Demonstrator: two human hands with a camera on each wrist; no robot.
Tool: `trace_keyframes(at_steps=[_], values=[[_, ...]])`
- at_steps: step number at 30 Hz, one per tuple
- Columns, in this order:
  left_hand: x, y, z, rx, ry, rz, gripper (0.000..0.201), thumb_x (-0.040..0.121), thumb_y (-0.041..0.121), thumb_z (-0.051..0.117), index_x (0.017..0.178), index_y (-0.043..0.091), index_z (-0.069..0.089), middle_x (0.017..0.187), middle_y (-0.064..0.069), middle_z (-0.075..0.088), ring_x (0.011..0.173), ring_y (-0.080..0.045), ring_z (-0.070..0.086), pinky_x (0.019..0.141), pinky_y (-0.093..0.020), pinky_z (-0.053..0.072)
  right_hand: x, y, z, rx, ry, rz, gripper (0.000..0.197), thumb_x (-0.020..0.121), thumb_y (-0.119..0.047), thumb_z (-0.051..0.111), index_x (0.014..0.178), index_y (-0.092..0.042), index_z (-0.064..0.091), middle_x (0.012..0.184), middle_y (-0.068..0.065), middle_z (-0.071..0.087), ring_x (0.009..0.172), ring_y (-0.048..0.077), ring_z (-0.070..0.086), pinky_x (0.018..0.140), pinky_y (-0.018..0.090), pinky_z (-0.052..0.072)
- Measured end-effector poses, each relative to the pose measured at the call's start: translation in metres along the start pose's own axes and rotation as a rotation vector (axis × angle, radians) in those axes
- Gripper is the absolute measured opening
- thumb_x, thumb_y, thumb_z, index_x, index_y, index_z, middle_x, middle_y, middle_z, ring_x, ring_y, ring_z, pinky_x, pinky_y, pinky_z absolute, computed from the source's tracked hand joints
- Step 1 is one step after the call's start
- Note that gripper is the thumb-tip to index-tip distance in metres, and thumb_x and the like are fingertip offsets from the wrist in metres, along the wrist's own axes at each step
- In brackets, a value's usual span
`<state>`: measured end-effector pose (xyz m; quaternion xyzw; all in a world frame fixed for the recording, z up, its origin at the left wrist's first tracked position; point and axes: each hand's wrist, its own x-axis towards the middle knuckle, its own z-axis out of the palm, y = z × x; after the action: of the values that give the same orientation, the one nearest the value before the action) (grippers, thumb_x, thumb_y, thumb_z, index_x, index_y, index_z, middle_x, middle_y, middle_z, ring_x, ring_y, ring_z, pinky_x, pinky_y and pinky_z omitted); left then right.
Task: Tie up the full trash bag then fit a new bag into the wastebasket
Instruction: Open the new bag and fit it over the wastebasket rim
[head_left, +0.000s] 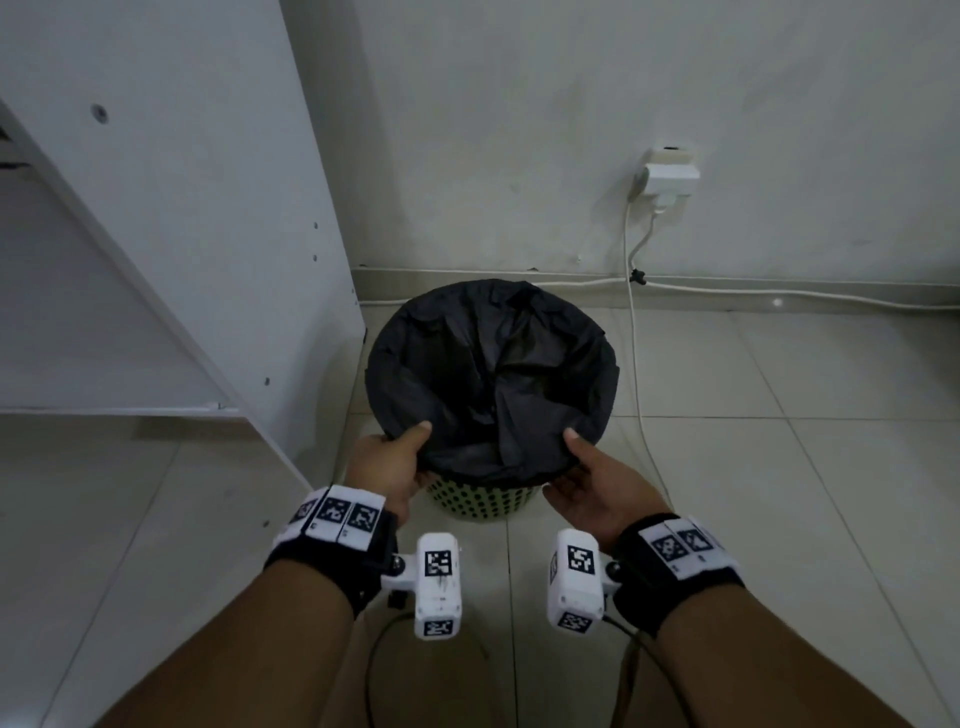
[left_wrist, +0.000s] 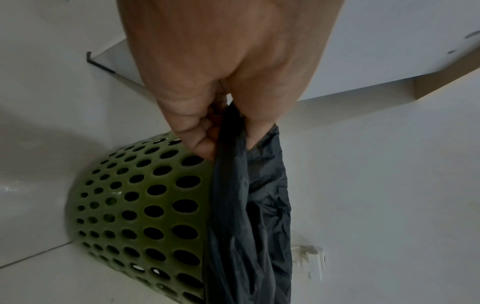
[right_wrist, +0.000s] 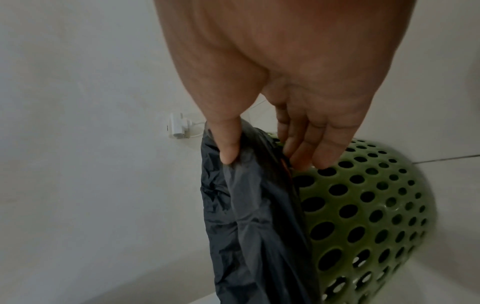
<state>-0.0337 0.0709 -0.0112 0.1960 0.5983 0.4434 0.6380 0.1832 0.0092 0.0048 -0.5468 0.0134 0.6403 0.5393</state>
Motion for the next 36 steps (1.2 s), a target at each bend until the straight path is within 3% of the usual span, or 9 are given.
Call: trace_keyframes(at_steps=[5, 10, 16, 19, 22, 28, 30, 32, 36], values=[[-0.014, -0.019, 0.011, -0.07, -0.02, -0.098, 0.022, 0.086, 0.025, 0.076, 0.1, 0.01, 0.069, 0.096, -0.008, 0.076, 0.087, -0.025, 0.07, 0.068, -0.033, 0.057, 0.0, 0.005, 0.011, -0.004, 0.041, -0.052, 0.016, 0.093, -0.009, 0.065, 0.109, -0.005, 0.066, 0.098, 0.012, 0.071, 0.086, 0.023, 0.065, 0.072, 0.033, 0.051], [-0.023, -0.03, 0.023, -0.05, 0.056, -0.008, 0.008, 0.088, 0.011, 0.07, 0.087, 0.004, 0.066, 0.093, -0.016, 0.071, 0.084, -0.028, 0.067, 0.074, -0.037, 0.058, 0.003, 0.012, 0.01, -0.015, 0.059, -0.051, 0.009, 0.09, -0.008, 0.068, 0.1, -0.007, 0.067, 0.088, 0.009, 0.073, 0.079, 0.021, 0.065, 0.068, 0.032, 0.05], [-0.017, -0.029, 0.001, 0.105, 0.046, 0.166, 0.021, 0.071, 0.018, 0.071, 0.086, 0.003, 0.069, 0.091, -0.019, 0.074, 0.09, -0.039, 0.071, 0.081, -0.059, 0.058, 0.003, 0.004, -0.006, 0.082, 0.078, -0.114, 0.025, 0.087, -0.018, 0.073, 0.106, -0.001, 0.07, 0.103, 0.019, 0.075, 0.097, 0.033, 0.07, 0.082, 0.044, 0.058], [-0.024, -0.033, -0.003, 0.086, -0.02, 0.195, 0.016, 0.088, 0.007, 0.067, 0.102, -0.001, 0.066, 0.1, -0.019, 0.074, 0.095, -0.035, 0.071, 0.083, -0.053, 0.059, 0.003, -0.001, -0.013, 0.038, 0.074, -0.129, 0.027, 0.087, -0.011, 0.072, 0.111, 0.003, 0.068, 0.109, 0.02, 0.073, 0.105, 0.034, 0.068, 0.084, 0.044, 0.057], [-0.026, -0.04, -0.007, 0.1, -0.018, 0.221, 0.014, 0.091, 0.004, 0.065, 0.104, 0.0, 0.065, 0.102, -0.019, 0.073, 0.095, -0.034, 0.071, 0.083, -0.052, 0.06, 0.001, -0.004, -0.019, -0.055, 0.056, -0.167, 0.029, 0.09, -0.008, 0.067, 0.117, 0.004, 0.064, 0.111, 0.019, 0.072, 0.104, 0.031, 0.067, 0.082, 0.041, 0.056], [-0.037, -0.065, -0.015, 0.207, -0.024, 0.229, 0.018, 0.077, 0.022, 0.078, 0.091, 0.013, 0.072, 0.094, -0.015, 0.075, 0.092, -0.036, 0.072, 0.078, -0.055, 0.061, -0.009, -0.008, -0.034, -0.292, 0.027, -0.27, 0.021, 0.095, -0.004, 0.06, 0.116, -0.004, 0.062, 0.113, 0.018, 0.068, 0.097, 0.028, 0.063, 0.075, 0.04, 0.057], [-0.042, -0.07, -0.02, 0.341, -0.059, 0.225, 0.036, 0.063, 0.043, 0.083, 0.086, 0.016, 0.075, 0.085, -0.012, 0.076, 0.084, -0.031, 0.073, 0.076, -0.05, 0.062, -0.009, -0.015, -0.042, -0.366, 0.02, -0.296, 0.02, 0.094, -0.004, 0.061, 0.115, -0.006, 0.062, 0.115, 0.017, 0.068, 0.097, 0.029, 0.063, 0.073, 0.041, 0.058], [-0.046, -0.066, -0.027, 0.454, -0.08, 0.249, 0.066, 0.052, 0.061, 0.083, 0.099, 0.015, 0.075, 0.091, -0.006, 0.078, 0.087, -0.023, 0.073, 0.077, -0.036, 0.06, -0.009, -0.027, -0.05, -0.438, 0.001, -0.329, 0.025, 0.094, -0.003, 0.061, 0.119, -0.005, 0.061, 0.118, 0.018, 0.068, 0.099, 0.03, 0.064, 0.072, 0.042, 0.058], [-0.042, -0.023, -0.038, 0.492, 0.04, 0.506, 0.063, 0.065, 0.062, 0.08, 0.107, 0.016, 0.072, 0.104, 0.006, 0.075, 0.097, -0.011, 0.071, 0.086, -0.039, 0.059, -0.012, -0.056, -0.062, -0.641, -0.05, -0.414, 0.027, 0.093, 0.0, 0.062, 0.12, -0.001, 0.058, 0.117, 0.02, 0.069, 0.106, 0.037, 0.065, 0.081, 0.049, 0.057]])
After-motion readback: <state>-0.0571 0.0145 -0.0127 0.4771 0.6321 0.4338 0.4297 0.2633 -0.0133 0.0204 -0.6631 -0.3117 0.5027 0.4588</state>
